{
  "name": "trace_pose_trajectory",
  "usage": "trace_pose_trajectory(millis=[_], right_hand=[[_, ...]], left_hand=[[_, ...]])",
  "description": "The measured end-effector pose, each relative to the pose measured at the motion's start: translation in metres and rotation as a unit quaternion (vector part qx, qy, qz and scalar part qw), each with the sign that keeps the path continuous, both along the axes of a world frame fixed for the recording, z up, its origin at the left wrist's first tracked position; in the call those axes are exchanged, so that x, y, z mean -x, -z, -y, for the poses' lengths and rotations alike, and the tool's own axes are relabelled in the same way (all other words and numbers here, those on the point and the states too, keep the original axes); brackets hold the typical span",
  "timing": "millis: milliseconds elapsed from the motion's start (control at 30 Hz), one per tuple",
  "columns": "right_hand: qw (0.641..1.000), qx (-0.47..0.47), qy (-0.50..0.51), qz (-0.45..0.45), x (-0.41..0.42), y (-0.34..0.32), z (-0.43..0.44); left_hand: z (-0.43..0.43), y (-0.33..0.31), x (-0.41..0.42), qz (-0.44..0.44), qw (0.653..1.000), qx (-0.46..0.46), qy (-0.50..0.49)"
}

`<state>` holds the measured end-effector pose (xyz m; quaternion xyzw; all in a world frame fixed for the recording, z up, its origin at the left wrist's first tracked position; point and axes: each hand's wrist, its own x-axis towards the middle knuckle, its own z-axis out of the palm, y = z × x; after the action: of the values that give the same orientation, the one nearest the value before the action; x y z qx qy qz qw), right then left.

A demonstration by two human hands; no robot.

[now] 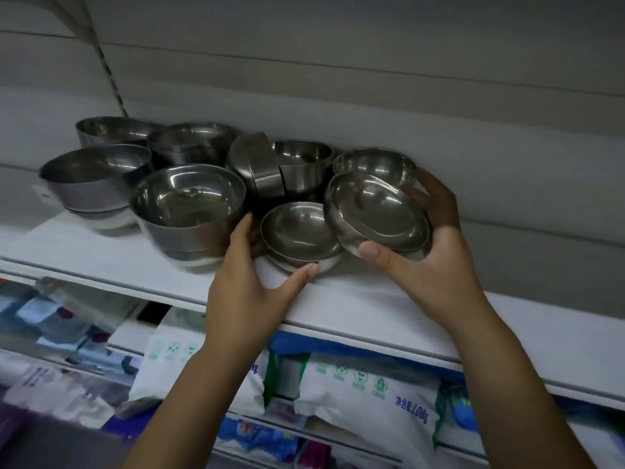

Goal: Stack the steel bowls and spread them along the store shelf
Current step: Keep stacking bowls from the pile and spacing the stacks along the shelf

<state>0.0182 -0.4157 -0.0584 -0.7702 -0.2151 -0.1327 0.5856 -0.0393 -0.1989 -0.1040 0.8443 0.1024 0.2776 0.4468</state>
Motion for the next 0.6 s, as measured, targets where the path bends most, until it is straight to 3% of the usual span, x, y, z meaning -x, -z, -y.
trace_pose_trajectory(millis=[400, 600], right_hand=[[0.997, 0.069, -0.034, -0.030, -0.005, 0.001, -0.040], [0.998, 0.037, -0.033, -0.045, -0.002, 0.011, -0.051]], left_hand=[[-0.013, 0.004, 0.005, -0.003, 0.995, -0.069, 0.073], [-0.019, 0.010, 0.006, 0.003, 0.995, -0.059, 0.085]])
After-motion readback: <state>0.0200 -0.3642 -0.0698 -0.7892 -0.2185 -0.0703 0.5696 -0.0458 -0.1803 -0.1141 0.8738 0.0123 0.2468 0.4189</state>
